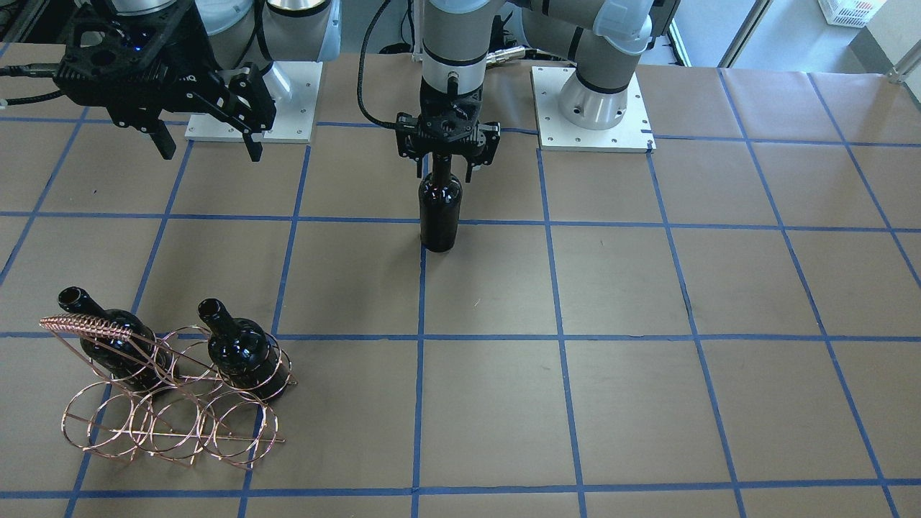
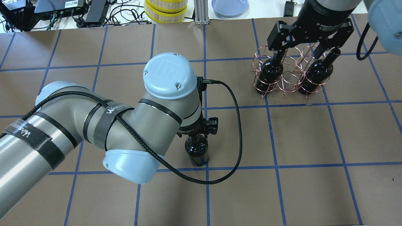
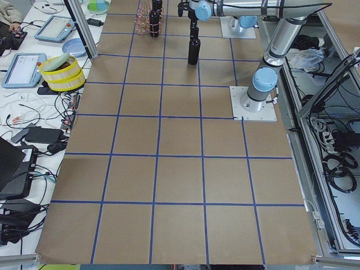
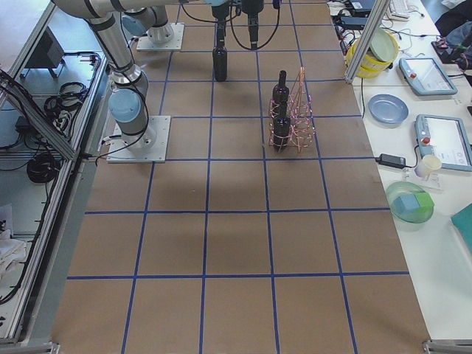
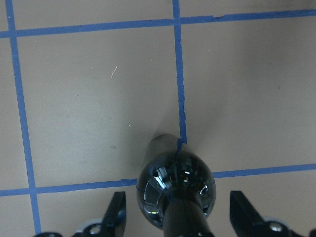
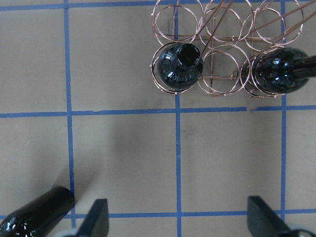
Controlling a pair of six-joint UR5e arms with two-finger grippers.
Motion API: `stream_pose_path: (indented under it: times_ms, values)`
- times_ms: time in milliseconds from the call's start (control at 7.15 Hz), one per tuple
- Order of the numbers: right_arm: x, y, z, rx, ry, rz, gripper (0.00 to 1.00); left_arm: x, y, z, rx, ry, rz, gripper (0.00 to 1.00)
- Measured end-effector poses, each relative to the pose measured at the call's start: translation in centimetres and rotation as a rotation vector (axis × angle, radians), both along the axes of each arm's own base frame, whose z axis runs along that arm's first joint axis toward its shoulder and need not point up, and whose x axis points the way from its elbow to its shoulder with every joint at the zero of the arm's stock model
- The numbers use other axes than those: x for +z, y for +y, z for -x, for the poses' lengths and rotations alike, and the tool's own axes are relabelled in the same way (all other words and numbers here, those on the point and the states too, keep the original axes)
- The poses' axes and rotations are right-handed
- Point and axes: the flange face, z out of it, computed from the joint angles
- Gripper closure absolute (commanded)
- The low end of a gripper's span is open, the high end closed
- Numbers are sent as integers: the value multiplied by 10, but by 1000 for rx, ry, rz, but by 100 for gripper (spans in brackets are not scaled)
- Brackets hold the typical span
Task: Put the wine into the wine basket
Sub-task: 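Set the bottle upright on the table and open the left gripper, then raise the left gripper away while the right gripper moves toward the bottle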
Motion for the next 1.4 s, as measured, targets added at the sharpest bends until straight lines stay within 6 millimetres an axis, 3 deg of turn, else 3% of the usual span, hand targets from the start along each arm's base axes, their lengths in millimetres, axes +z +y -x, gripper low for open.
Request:
stream_pose_path:
  times_ms: [140, 420, 699, 979, 1119, 1399]
  values:
    - [0, 0, 0, 0, -2, 1, 0, 4, -3, -1, 7, 5, 8, 8]
    - [1, 1, -1, -4, -6, 5, 0, 25, -25, -19, 48, 15, 33, 9]
    - [1, 6, -17, -83, -33, -1, 0, 74, -71, -79, 53, 6, 26, 8]
    - [-9, 24, -80, -169, -60, -29, 0, 135, -102, -160, 18, -15, -16, 5]
    - [-22, 34, -118, -195, -56, -52, 0, 152, -108, -189, 11, -19, -27, 2]
    - [-60, 57, -193, -255, -13, -111, 0, 163, -113, -215, 10, -24, -28, 0]
